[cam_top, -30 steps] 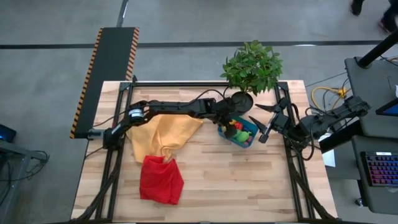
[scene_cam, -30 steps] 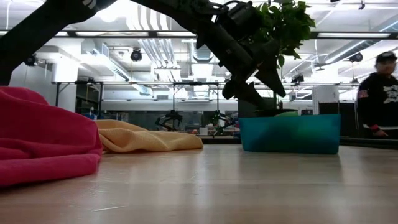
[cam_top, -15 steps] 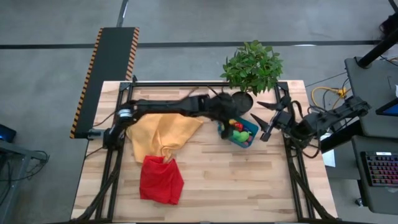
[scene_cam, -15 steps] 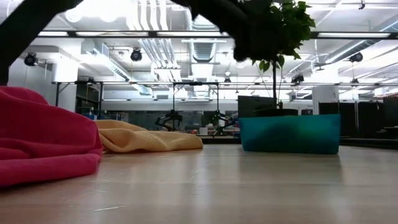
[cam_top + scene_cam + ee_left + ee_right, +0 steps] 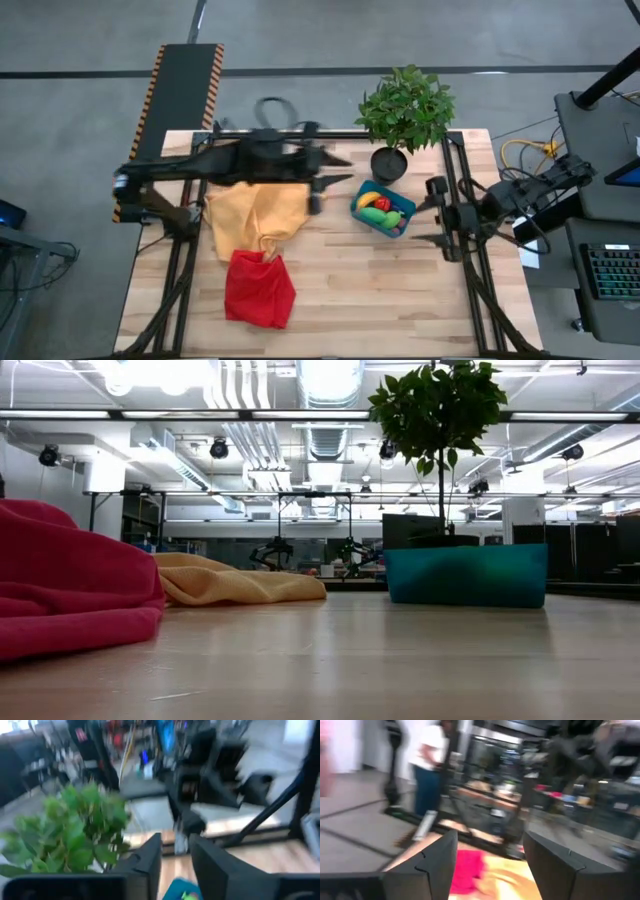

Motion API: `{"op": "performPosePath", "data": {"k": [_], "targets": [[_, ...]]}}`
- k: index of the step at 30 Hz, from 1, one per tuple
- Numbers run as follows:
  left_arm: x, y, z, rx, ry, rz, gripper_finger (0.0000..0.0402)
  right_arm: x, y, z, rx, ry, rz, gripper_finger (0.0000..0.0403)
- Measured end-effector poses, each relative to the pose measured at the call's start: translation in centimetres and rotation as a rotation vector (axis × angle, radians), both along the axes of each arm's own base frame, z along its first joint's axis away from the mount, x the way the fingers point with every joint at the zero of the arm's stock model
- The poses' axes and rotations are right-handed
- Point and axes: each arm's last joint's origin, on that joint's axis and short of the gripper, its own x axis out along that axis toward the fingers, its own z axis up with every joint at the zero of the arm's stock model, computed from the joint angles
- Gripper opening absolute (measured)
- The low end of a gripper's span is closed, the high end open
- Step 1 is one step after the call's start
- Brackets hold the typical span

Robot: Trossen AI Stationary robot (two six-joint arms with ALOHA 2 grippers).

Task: Pick and placing Produce into tupperware
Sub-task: Return to Home Position

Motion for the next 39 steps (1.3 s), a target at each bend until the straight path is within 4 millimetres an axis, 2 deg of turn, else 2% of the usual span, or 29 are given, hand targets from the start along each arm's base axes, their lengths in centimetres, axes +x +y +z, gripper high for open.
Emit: {"op": "performPosePath", "data": {"k": [3,7,12,14,19,25,28,33,39], "targets": [[-3.2,-1.2,0.5,0.000,-0.113,-0.040,0.0053,-0.1,0.3,-0.2,0.017,0.025,0.103,0.0203],[-6.6,-2.2,-0.5,0.018,-0.212,-0.084,0.0007,-0.1,0.4,-0.4,0.033,0.043,0.128,0.0152],[-9.2,-2.6,-3.1,0.000,-0.280,-0.044,0.0007,0.8,0.7,-0.8,-0.011,0.051,0.123,0.0044],[-9.8,-2.6,-4.5,0.000,-0.263,0.005,0.0003,1.5,0.9,-1.0,-0.051,0.039,0.112,0.0019],[-10.5,-2.4,-7.4,0.000,-0.263,0.044,0.0001,3.1,-0.3,-1.2,-0.127,0.015,-0.006,0.0009],[-11.3,-2.3,-9.3,-0.001,-0.271,0.055,0.0001,3.1,-4.0,-0.9,-0.131,-0.005,-0.205,0.0008],[-11.8,-2.1,-9.5,-0.003,-0.275,0.096,0.0001,2.9,-5.9,-1.5,-0.084,0.020,-0.216,0.0008],[-12.2,-2.0,-10.2,0.000,-0.261,0.118,0.0001,1.5,-7.7,-3.0,0.008,0.073,-0.207,0.0008],[-13.0,-1.8,-11.1,0.000,-0.250,0.158,0.0001,-1.3,-7.3,-5.0,0.103,0.010,-0.196,0.0008]]}}
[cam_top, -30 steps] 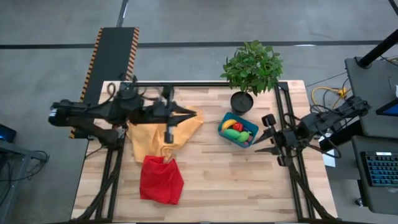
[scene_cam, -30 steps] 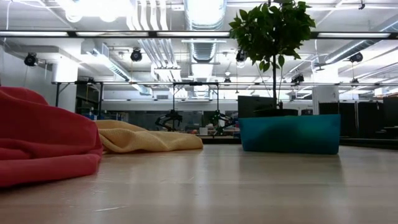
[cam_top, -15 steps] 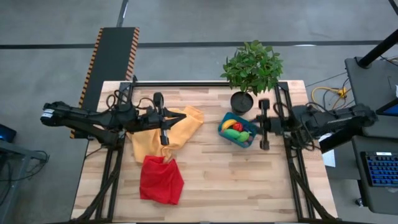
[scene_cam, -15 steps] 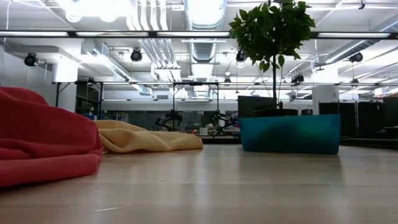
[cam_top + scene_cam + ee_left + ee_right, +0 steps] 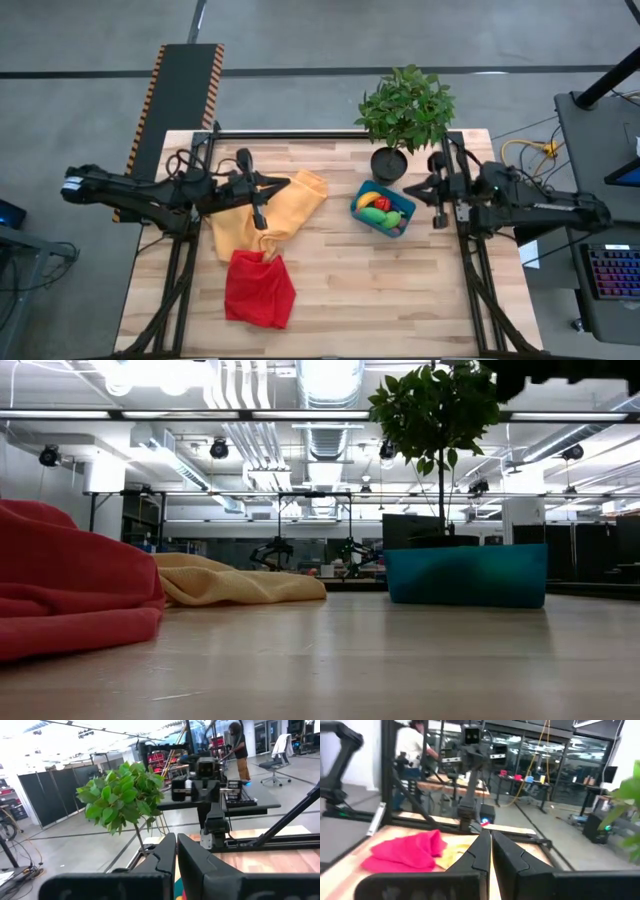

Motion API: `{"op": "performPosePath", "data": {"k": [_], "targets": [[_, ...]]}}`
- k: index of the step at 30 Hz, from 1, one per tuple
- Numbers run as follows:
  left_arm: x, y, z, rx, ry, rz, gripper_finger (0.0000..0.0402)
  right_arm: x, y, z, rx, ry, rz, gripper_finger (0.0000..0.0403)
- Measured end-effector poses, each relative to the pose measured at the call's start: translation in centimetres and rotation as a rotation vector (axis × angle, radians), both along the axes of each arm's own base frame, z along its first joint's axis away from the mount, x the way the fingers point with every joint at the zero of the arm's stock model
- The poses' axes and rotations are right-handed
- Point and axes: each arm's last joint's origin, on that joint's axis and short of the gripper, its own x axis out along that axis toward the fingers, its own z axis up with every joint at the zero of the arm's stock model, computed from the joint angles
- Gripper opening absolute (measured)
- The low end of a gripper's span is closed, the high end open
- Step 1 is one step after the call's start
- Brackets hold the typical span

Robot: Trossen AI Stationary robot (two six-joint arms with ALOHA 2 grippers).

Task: Pick and placing Produce into tupperware
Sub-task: Return to Home Position

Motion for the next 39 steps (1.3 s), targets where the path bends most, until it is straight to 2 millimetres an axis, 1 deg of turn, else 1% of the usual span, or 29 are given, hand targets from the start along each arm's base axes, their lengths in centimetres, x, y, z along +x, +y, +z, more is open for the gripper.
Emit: {"op": "performPosePath", "data": {"k": [3,7,15,21,28,30,35,39], "targets": [[-0.3,0.1,0.0,-0.004,-0.007,0.001,0.0001,-1.1,0.5,-1.6,0.046,-0.012,0.014,0.0008],[-0.5,0.1,0.0,-0.025,-0.018,-0.002,0.0001,-2.0,0.9,-3.4,0.060,-0.026,0.000,0.0008],[-0.3,0.1,-0.9,-0.049,0.003,-0.004,0.0001,-3.1,1.5,-6.3,0.099,-0.052,0.033,0.0008],[-0.3,0.1,-1.4,-0.055,0.016,0.012,0.0001,-3.1,1.5,-8.8,0.135,-0.030,0.036,0.0008],[-0.2,0.1,-1.8,-0.056,0.026,0.011,0.0001,-2.7,1.5,-11.7,0.130,0.004,0.034,0.0008],[-0.2,0.1,-2.1,-0.067,0.036,0.010,0.0001,-2.7,1.5,-12.0,0.127,0.030,0.034,0.0009],[0.3,0.0,-2.9,-0.066,0.061,-0.010,0.0001,-2.7,1.5,-11.8,0.125,0.020,0.049,0.0009],[1.7,-0.5,-3.8,-0.086,0.061,-0.096,0.0001,-2.7,1.5,-11.8,0.125,0.021,0.050,0.0009]]}}
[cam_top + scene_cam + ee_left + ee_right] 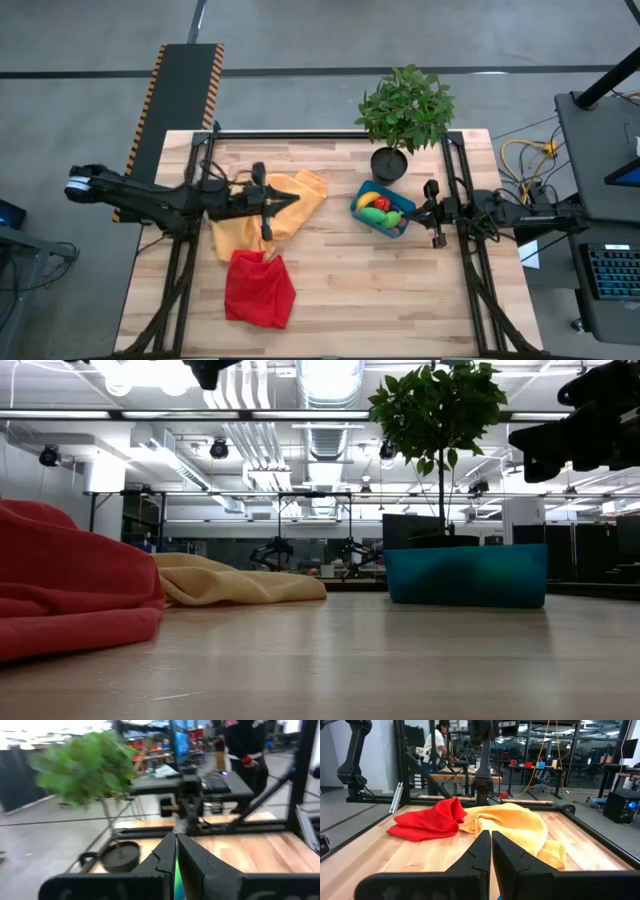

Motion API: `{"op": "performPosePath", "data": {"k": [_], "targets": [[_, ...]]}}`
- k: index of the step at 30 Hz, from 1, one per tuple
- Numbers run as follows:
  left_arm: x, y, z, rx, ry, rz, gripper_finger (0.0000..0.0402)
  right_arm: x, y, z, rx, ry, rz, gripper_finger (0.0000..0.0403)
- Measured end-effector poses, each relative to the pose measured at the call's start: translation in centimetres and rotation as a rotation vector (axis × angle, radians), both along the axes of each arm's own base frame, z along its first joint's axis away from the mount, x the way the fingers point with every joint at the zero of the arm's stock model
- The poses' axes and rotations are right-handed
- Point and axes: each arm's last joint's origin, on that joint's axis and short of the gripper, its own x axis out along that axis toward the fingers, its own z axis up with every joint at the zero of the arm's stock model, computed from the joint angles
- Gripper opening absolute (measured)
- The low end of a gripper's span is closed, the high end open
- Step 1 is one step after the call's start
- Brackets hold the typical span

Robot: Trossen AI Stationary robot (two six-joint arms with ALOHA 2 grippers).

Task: Pick and placing Produce into tupperware
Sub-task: Return to Home Position

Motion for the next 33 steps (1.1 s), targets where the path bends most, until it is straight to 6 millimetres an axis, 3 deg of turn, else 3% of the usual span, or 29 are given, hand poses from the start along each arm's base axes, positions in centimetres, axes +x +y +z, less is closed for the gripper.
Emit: {"op": "performPosePath", "data": {"k": [3,7,16,20,25,29,33], "targets": [[1.1,-0.3,-1.5,0.008,0.023,-0.036,0.0001,0.0,0.0,0.0,0.002,0.000,0.000,0.0009],[0.5,-0.2,-3.3,0.012,0.058,-0.037,0.0001,0.0,0.0,0.0,0.030,0.001,0.002,0.0009],[-6.3,0.5,-8.1,-0.024,0.023,-0.071,0.0001,0.0,0.0,0.0,0.042,0.007,0.002,0.0009],[-9.0,0.9,-9.2,-0.050,-0.052,-0.072,0.0001,0.0,0.0,0.0,0.042,0.006,0.000,0.0009],[-11.1,1.3,-9.9,-0.045,0.006,-0.038,0.0000,0.0,-0.1,0.0,0.043,0.005,-0.017,0.0009],[-12.6,1.5,-9.8,-0.046,-0.051,-0.038,0.0000,0.0,-0.1,0.0,0.042,0.006,-0.017,0.0009],[-13.1,1.6,-11.8,-0.031,-0.070,-0.038,0.0000,0.0,-0.1,0.0,0.037,0.004,-0.017,0.0009]]}}
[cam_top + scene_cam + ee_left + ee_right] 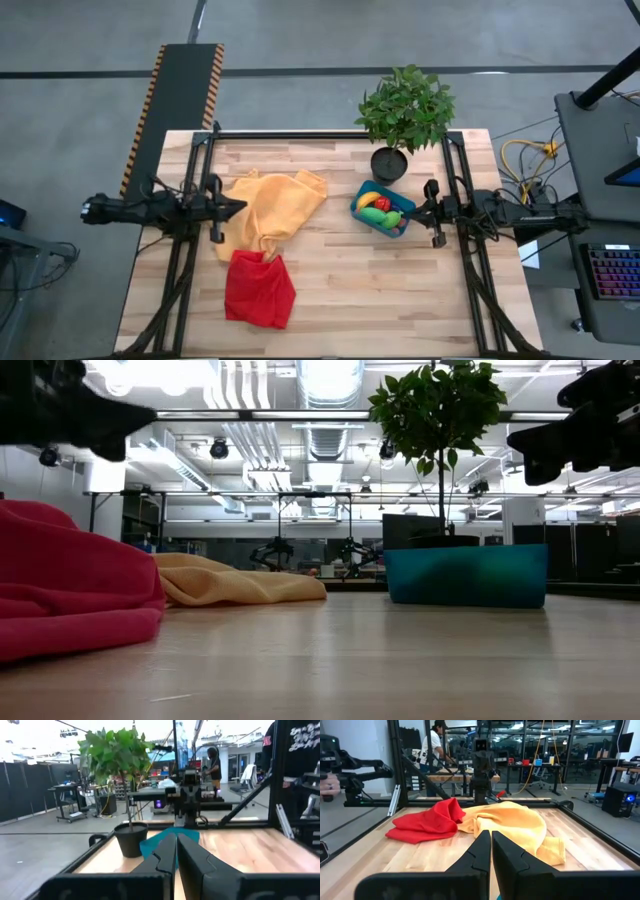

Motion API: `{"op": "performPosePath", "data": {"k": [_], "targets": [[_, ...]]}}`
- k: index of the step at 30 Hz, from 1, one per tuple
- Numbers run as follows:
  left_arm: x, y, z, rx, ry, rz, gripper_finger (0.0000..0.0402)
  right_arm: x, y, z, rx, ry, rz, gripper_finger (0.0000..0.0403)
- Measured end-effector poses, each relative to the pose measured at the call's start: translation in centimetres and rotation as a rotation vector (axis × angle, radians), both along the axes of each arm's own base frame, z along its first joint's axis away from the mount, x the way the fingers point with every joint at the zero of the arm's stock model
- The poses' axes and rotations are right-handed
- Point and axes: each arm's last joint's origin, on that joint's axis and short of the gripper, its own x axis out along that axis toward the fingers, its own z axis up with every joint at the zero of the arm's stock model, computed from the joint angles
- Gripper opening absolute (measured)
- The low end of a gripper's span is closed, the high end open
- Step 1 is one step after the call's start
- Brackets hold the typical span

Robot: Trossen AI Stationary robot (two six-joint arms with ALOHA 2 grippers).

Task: Pick and placing Produce into tupperware
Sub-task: Return to Home Position

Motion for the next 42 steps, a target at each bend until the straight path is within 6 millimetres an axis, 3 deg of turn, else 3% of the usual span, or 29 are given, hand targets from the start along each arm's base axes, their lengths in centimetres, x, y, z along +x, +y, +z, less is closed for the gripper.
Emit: {"op": "performPosePath", "data": {"k": [3,8,42], "targets": [[0.3,-0.1,-1.6,0.005,0.034,0.000,0.0000,0.0,0.0,0.0,-0.003,-0.004,-0.001,0.0009],[0.7,-0.1,-2.3,-0.018,0.076,-0.014,0.0000,0.0,0.0,0.1,-0.004,-0.004,-0.001,0.0009],[0.8,-0.3,-2.9,-0.057,0.120,-0.056,0.0000,0.0,0.0,-0.1,-0.050,0.006,-0.003,0.0009]]}}
